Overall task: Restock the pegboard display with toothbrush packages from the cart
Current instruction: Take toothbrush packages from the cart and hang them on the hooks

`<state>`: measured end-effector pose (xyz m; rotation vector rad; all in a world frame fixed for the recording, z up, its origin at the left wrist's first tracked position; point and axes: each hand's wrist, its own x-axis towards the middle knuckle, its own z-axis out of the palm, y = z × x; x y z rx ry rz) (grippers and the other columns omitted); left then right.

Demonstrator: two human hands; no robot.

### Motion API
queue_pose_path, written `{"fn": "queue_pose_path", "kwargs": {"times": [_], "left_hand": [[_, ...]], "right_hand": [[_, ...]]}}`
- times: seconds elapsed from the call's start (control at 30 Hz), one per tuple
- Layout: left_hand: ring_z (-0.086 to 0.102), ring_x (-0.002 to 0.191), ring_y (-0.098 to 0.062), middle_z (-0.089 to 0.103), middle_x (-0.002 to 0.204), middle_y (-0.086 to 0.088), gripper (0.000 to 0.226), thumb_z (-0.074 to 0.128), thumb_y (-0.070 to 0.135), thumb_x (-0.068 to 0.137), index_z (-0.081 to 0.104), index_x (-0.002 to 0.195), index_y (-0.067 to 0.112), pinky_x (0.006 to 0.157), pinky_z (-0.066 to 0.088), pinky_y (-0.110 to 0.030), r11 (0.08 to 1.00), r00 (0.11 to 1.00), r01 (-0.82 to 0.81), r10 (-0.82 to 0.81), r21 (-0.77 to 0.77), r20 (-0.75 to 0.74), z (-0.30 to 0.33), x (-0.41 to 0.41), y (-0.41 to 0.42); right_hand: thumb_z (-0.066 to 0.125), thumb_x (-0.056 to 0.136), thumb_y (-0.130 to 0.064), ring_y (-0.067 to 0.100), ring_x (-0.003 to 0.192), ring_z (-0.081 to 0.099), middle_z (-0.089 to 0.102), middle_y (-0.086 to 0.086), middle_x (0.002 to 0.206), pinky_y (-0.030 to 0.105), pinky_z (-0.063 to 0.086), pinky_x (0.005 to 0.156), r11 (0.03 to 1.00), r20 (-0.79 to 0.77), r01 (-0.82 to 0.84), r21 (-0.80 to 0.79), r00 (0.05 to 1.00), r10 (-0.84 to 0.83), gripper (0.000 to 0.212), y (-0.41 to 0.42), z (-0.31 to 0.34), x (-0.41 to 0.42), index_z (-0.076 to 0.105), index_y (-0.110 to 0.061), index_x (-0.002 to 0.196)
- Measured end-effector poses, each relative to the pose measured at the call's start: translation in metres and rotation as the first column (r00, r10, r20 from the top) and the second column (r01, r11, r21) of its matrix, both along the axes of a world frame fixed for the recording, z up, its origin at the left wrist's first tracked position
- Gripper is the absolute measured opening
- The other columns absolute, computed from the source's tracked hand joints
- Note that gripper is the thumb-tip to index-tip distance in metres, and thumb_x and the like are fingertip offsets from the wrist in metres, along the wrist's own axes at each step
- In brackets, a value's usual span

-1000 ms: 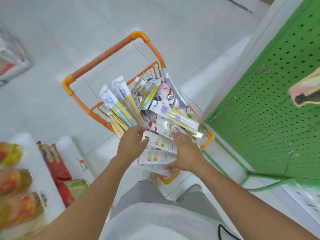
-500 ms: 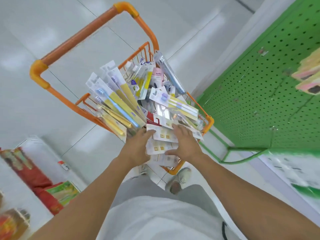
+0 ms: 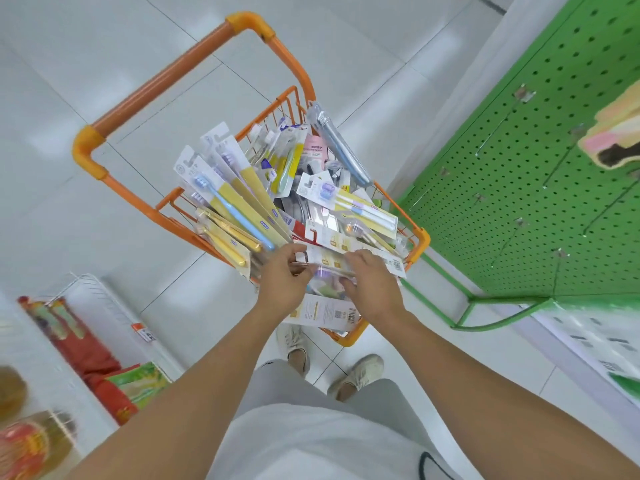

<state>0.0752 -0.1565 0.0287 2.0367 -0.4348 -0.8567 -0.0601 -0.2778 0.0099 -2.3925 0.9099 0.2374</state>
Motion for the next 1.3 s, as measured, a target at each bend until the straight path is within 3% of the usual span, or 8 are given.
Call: {"fn": "queue_pose_path", "kwargs": {"times": [0.17,0.33,0.63,0.83,0.97,1.1,1.2,1.3], "left_hand": [[0.066,0.084,-0.003,0.071,0.098,0.008,0.022,0.072,0.016,0.091,0.073,0.113,0.013,0.076,0.052,-0.010,1.000,0.994,-0.011,0.013,-0.020,0.107,0.001,-0.004,-0.001],[0.070,0.083,-0.008,0.072,0.098,0.010,0.021,0.070,0.010,0.092,0.076,0.112,0.015,0.076,0.054,-0.013,0.997,0.984,0.067,-0.061,-0.032,0.169,0.008,-0.004,-0.001],[0.063,0.083,-0.003,0.063,0.108,0.003,0.036,0.071,0.004,0.090,0.064,0.123,0.016,0.075,0.051,-0.012,0.998,0.981,0.035,-0.026,-0.047,0.190,0.011,0.005,0.004],[0.063,0.100,-0.025,0.055,0.124,0.003,0.026,0.063,0.007,0.093,0.067,0.116,0.019,0.086,0.049,-0.042,0.844,0.770,0.294,-0.487,0.449,0.412,0.016,0.011,-0.001],[0.064,0.099,-0.025,0.054,0.119,0.005,0.031,0.067,0.011,0.089,0.062,0.116,0.024,0.070,0.044,-0.037,0.702,0.612,0.362,-0.675,0.613,0.411,0.028,0.022,-0.011],[0.060,0.104,-0.020,0.058,0.118,0.003,0.046,0.081,0.023,0.080,0.063,0.122,0.025,0.077,0.048,-0.035,0.748,0.733,0.496,-0.633,0.442,0.249,0.037,0.041,-0.026],[0.062,0.091,-0.017,0.062,0.113,0.002,0.051,0.088,0.027,0.074,0.065,0.119,0.021,0.080,0.052,-0.034,0.853,0.846,0.462,-0.506,0.242,0.169,0.048,0.064,-0.045],[0.059,0.082,-0.013,0.062,0.105,0.006,0.036,0.080,0.029,0.084,0.066,0.115,0.020,0.069,0.045,-0.022,0.912,0.898,0.373,-0.401,0.170,0.179,0.051,0.085,-0.058]], "right_hand": [[0.063,0.092,-0.015,0.029,0.120,0.044,0.049,0.004,0.133,0.038,0.050,0.081,0.998,0.035,0.012,-0.060,0.999,-0.010,0.031,0.002,-0.007,-0.001,0.062,-0.016,0.123],[0.063,0.094,-0.027,0.029,0.119,0.045,0.048,0.005,0.132,0.041,0.049,0.084,0.993,-0.074,-0.016,-0.121,0.997,0.007,0.051,0.002,-0.008,0.006,0.048,-0.022,0.142],[0.061,0.095,-0.022,0.027,0.107,0.054,0.063,-0.001,0.119,0.037,0.050,0.076,0.994,-0.020,0.048,-0.099,0.999,-0.051,0.037,-0.006,-0.006,0.010,0.061,-0.025,0.132],[0.077,0.083,-0.035,0.023,0.107,0.054,0.057,0.000,0.117,0.037,0.049,0.081,1.000,-0.111,0.019,0.013,0.994,-0.017,0.045,-0.002,0.007,0.016,0.059,-0.021,0.122],[0.080,0.079,-0.021,0.011,0.097,0.062,0.067,-0.006,0.110,0.032,0.051,0.085,0.925,0.145,0.028,0.379,0.985,-0.089,0.031,-0.033,0.050,0.043,0.072,-0.021,0.110],[0.073,0.090,-0.022,0.018,0.104,0.063,0.066,0.000,0.116,0.037,0.053,0.094,0.918,0.309,0.316,0.241,0.871,-0.381,0.035,-0.102,0.052,0.104,0.064,-0.014,0.122],[0.069,0.093,-0.032,0.027,0.128,0.051,0.051,0.011,0.143,0.035,0.043,0.103,0.931,0.080,0.351,0.097,0.930,-0.359,0.064,-0.148,0.027,0.148,0.043,-0.010,0.147],[0.068,0.094,-0.033,0.029,0.112,0.058,0.059,0.012,0.122,0.032,0.047,0.084,0.947,-0.106,0.312,0.077,0.947,-0.304,0.048,-0.172,-0.003,0.174,0.056,-0.008,0.132]]}}
